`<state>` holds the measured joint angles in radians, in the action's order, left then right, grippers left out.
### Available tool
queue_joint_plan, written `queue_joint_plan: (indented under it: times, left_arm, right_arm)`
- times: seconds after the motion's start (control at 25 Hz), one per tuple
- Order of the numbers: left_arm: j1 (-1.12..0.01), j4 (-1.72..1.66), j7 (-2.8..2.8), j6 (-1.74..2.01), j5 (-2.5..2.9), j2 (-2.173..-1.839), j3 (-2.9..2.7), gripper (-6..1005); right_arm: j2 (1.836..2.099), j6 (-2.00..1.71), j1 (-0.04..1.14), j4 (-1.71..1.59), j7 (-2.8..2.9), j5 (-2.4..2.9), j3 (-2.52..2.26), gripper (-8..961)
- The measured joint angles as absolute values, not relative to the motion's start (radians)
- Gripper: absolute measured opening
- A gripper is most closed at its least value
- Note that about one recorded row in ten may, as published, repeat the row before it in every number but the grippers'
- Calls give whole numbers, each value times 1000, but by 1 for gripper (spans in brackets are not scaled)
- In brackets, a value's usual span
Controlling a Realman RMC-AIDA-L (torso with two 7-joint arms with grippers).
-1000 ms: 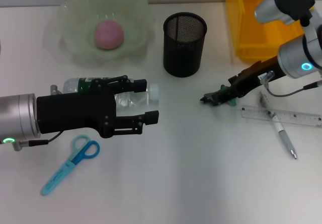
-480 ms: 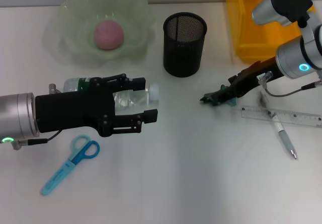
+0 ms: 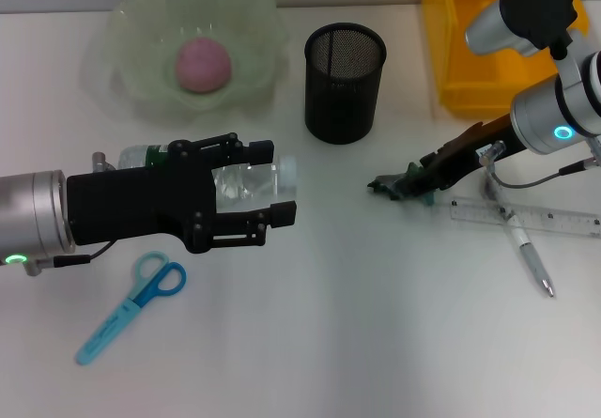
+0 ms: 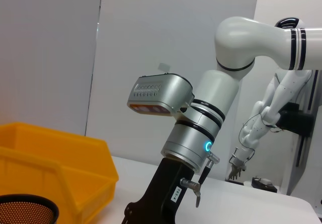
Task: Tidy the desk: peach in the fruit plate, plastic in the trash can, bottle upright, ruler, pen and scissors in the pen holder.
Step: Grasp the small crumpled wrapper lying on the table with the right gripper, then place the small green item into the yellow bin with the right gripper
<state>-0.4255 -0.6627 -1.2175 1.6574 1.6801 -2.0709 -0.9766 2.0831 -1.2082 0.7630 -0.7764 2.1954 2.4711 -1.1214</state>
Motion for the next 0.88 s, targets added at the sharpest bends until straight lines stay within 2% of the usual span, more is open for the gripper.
queue_joint_plan:
  times: [0.24, 0.48, 0.72, 0.88]
  left_arm:
    - [-422, -663, -1218, 1659, 1678, -2071, -977, 800]
    - [-420, -663, -1218, 1661, 1667, -2071, -976, 800]
    - [-419, -663, -1218, 1661, 1664, -2070, -976, 800]
    - [-418, -663, -1218, 1662, 1662, -2069, -975, 800]
  right_arm:
    - [2083, -1208, 763, -775, 2192, 2471, -1131, 555]
    - [2083, -1208, 756, -780, 2182, 2470, -1132, 308]
    - [2084, -1209, 743, -787, 2161, 2434, -1132, 172]
    - [2082, -1230, 705, -835, 2134, 2359, -1132, 141]
